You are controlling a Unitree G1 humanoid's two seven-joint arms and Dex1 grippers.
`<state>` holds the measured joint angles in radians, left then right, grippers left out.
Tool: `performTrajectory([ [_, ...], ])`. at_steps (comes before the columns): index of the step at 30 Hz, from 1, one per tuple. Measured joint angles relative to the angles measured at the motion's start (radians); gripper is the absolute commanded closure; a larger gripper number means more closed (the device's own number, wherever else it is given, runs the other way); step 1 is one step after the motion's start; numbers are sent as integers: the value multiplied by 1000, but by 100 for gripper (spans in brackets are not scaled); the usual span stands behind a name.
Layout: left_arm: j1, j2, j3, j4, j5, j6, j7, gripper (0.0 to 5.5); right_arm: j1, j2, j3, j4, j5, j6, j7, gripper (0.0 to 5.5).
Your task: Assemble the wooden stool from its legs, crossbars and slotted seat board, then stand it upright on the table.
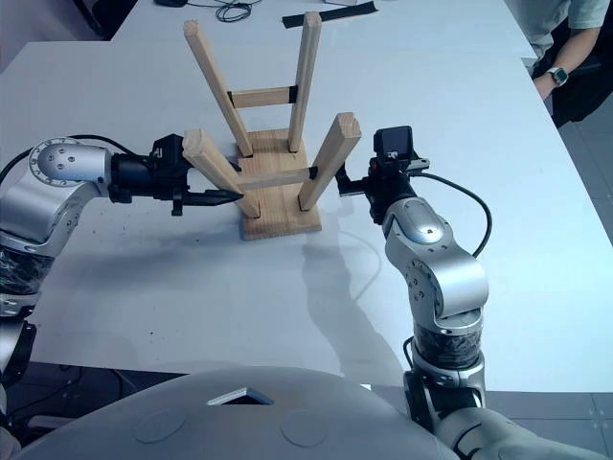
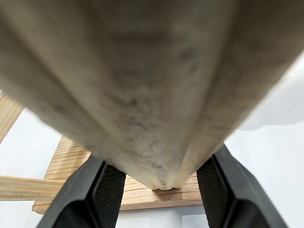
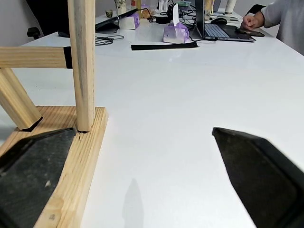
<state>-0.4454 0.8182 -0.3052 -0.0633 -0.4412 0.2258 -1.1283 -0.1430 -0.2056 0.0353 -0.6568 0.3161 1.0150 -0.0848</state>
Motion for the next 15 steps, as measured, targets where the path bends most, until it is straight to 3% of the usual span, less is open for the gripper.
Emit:
performTrajectory([
  [8, 12, -11, -4, -120, -7, 145, 70, 344, -10, -147, -12, -24, -24, -14, 117, 13],
  [9, 21, -7, -4, -156, -12, 179, 84, 307, -10, -167, -13, -21, -31, -25, 140, 10],
  [15, 72, -25, -44, -276, -77, 424, 82, 208, 4, -194, -42, -14, -44, -88, 206, 10],
])
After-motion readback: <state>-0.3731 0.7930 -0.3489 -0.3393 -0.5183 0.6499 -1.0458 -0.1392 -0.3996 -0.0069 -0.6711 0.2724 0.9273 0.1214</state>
